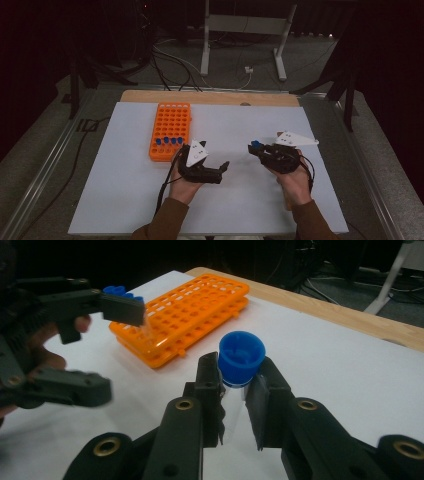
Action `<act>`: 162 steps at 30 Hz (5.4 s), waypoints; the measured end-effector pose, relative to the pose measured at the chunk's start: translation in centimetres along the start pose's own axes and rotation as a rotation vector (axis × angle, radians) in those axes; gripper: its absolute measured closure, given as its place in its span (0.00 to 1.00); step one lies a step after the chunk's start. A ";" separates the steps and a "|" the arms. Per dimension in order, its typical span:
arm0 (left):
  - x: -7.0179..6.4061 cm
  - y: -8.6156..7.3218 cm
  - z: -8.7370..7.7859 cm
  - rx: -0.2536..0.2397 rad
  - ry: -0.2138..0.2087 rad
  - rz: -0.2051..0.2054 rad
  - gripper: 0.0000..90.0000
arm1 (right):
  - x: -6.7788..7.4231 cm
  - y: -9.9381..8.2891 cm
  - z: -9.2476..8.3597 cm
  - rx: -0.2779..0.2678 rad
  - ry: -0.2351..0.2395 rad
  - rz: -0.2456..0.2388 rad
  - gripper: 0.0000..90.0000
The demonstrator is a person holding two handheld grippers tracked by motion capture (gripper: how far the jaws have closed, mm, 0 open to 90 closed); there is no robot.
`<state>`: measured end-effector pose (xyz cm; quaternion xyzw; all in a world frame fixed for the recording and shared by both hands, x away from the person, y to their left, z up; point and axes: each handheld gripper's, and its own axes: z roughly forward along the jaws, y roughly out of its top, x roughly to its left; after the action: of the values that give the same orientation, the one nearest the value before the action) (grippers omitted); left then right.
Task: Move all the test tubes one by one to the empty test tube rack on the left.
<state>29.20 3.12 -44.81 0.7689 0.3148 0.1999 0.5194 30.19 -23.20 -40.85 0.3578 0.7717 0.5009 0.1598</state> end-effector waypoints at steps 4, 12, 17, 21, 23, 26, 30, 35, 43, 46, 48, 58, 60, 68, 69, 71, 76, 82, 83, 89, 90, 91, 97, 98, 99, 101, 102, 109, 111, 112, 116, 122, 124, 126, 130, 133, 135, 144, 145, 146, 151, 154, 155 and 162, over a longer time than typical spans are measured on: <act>-0.9 0.2 0.8 0.001 -0.022 0.010 0.06 | 0.4 0.0 0.3 0.006 0.011 -0.009 0.86; -2.1 0.4 1.8 -0.003 -0.044 0.048 0.19 | 1.3 0.1 0.7 0.023 0.038 -0.023 0.85; -2.6 0.4 2.2 0.002 -0.057 0.069 0.32 | 1.6 0.0 1.0 0.032 0.050 -0.030 0.85; -2.8 0.4 2.3 -0.002 -0.073 0.075 0.43 | 1.8 0.0 1.1 0.035 0.057 -0.034 0.85; -2.9 0.3 2.3 0.002 -0.080 0.079 0.51 | 1.9 0.0 1.2 0.037 0.060 -0.034 0.85; -3.0 0.3 2.4 -0.002 -0.088 0.086 0.63 | 2.0 0.0 1.2 0.039 0.066 -0.036 0.85; -3.2 0.4 2.5 -0.005 -0.105 0.099 0.75 | 2.1 0.0 1.3 0.041 0.072 -0.038 0.85; -3.2 0.4 2.5 -0.005 -0.107 0.107 0.86 | 2.1 -0.1 1.4 0.045 0.080 -0.039 0.86; -2.6 0.4 2.6 0.010 -0.088 0.084 0.87 | 1.4 0.1 0.7 0.009 0.072 -0.019 0.64; -2.0 0.4 2.3 0.007 -0.076 0.069 0.87 | 0.9 0.3 0.1 -0.013 0.063 -0.011 0.50; -1.7 0.4 2.0 0.002 -0.064 0.057 0.87 | 0.6 0.4 -0.3 -0.030 0.058 -0.007 0.41; 0.3 0.5 0.0 -0.027 -0.030 0.003 0.87 | -0.3 0.5 -0.9 -0.047 -0.005 0.006 0.08; 0.7 0.4 -0.5 -0.035 -0.027 -0.006 0.87 | -0.6 0.4 -1.0 -0.050 -0.009 0.012 0.04; 2.9 -0.3 -3.3 -0.065 0.017 -0.045 0.87 | -1.8 0.1 -1.7 -0.059 -0.044 0.026 0.01; 3.2 -0.4 -3.6 -0.069 0.022 -0.051 0.87 | -1.9 0.1 -1.8 -0.059 -0.053 0.024 0.00; 3.7 -0.7 -4.3 -0.073 0.033 -0.062 0.87 | -2.1 0.0 -2.0 -0.063 -0.058 0.028 0.00; 4.9 -1.2 -5.9 -0.074 0.066 -0.068 0.87 | -2.6 -0.1 -2.4 -0.071 -0.068 0.039 0.00; 6.6 -1.8 -7.7 -0.079 0.114 -0.083 0.87 | -3.1 -0.3 -2.6 -0.077 -0.076 0.054 0.00; 6.9 -1.9 -8.0 -0.081 0.124 -0.089 0.87 | -3.2 -0.3 -2.7 -0.080 -0.078 0.054 0.00; 8.5 -2.5 -9.5 -0.086 0.179 -0.107 0.87 | -3.5 -0.4 -3.0 -0.085 -0.084 0.062 0.00; 8.7 -2.6 -9.7 -0.090 0.186 -0.109 0.87 | -3.5 -0.4 -3.0 -0.086 -0.085 0.062 0.00; 8.8 -2.6 -9.9 -0.092 0.195 -0.111 0.87 | -3.5 -0.4 -3.1 -0.087 -0.086 0.063 0.00; 9.8 -3.2 -11.0 -0.105 0.242 -0.133 0.87 | -3.6 -0.4 -3.3 -0.093 -0.085 0.070 0.00; 10.0 -3.3 -11.2 -0.107 0.249 -0.138 0.87 | -3.6 -0.4 -3.3 -0.094 -0.086 0.068 0.00; 10.1 -3.4 -11.3 -0.108 0.255 -0.141 0.87 | -3.6 -0.4 -3.4 -0.096 -0.087 0.069 0.00; 10.4 -3.6 -11.5 -0.106 0.264 -0.141 0.87 | -3.6 -0.4 -3.5 -0.099 -0.088 0.070 0.00; 10.5 -3.7 -11.6 -0.106 0.272 -0.142 0.87 | -3.6 -0.4 -3.5 -0.101 -0.088 0.070 0.00; 11.0 -3.9 -11.7 -0.108 0.309 -0.146 0.87 | -3.8 -0.4 -3.7 -0.107 -0.091 0.076 0.00; 11.1 -4.0 -11.7 -0.109 0.321 -0.146 0.87 | -3.8 -0.4 -3.8 -0.107 -0.090 0.077 0.00; 11.1 -4.0 -11.7 -0.110 0.326 -0.148 0.87 | -3.8 -0.4 -3.8 -0.108 -0.090 0.077 0.00; 11.3 -4.2 -11.5 -0.102 0.351 -0.145 0.87 | -3.9 -0.5 -3.8 -0.108 -0.088 0.077 0.00; 11.7 -4.5 -11.1 -0.093 0.377 -0.147 0.87 | -3.9 -0.5 -3.9 -0.111 -0.089 0.077 0.00; 11.8 -4.6 -10.9 -0.084 0.387 -0.142 0.87 | -3.9 -0.5 -3.8 -0.110 -0.087 0.076 0.00; 11.8 -4.8 -10.7 -0.079 0.397 -0.142 0.87 | -3.9 -0.5 -3.8 -0.109 -0.085 0.075 0.00; 12.1 -5.2 -10.3 -0.072 0.407 -0.154 0.87 | -3.9 -0.5 -3.8 -0.110 -0.084 0.075 0.00; 12.3 -5.3 -10.0 -0.067 0.408 -0.158 0.87 | -3.9 -0.5 -3.8 -0.110 -0.083 0.076 0.00; 12.4 -5.3 -9.8 -0.065 0.407 -0.159 0.87 | -3.9 -0.5 -3.8 -0.109 -0.083 0.075 0.00; 12.8 -6.0 -9.2 -0.051 0.416 -0.178 0.87 | -3.9 -0.5 -3.9 -0.112 -0.082 0.072 0.00; 12.9 -6.1 -9.2 -0.047 0.413 -0.179 0.87 | -3.9 -0.5 -3.9 -0.112 -0.082 0.072 0.00; 12.9 -6.2 -9.1 -0.043 0.414 -0.178 0.87 | -3.9 -0.5 -3.9 -0.112 -0.082 0.072 0.00; 13.0 -6.7 -8.8 -0.033 0.411 -0.183 0.87 | -3.9 -0.5 -3.9 -0.112 -0.082 0.072 0.00; 13.1 -7.0 -8.7 -0.019 0.411 -0.185 0.87 | -3.9 -0.5 -3.9 -0.112 -0.080 0.072 0.00; 13.1 -7.1 -8.6 -0.015 0.410 -0.185 0.87 | -3.9 -0.6 -3.9 -0.111 -0.080 0.072 0.00; 13.1 -7.9 -8.4 0.025 0.405 -0.185 0.87 | -3.8 -0.6 -3.8 -0.109 -0.076 0.069 0.00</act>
<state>31.19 19.90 -49.21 0.6872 0.4843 0.2977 0.4523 30.28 -28.58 -40.07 0.3938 0.7239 0.5334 0.1909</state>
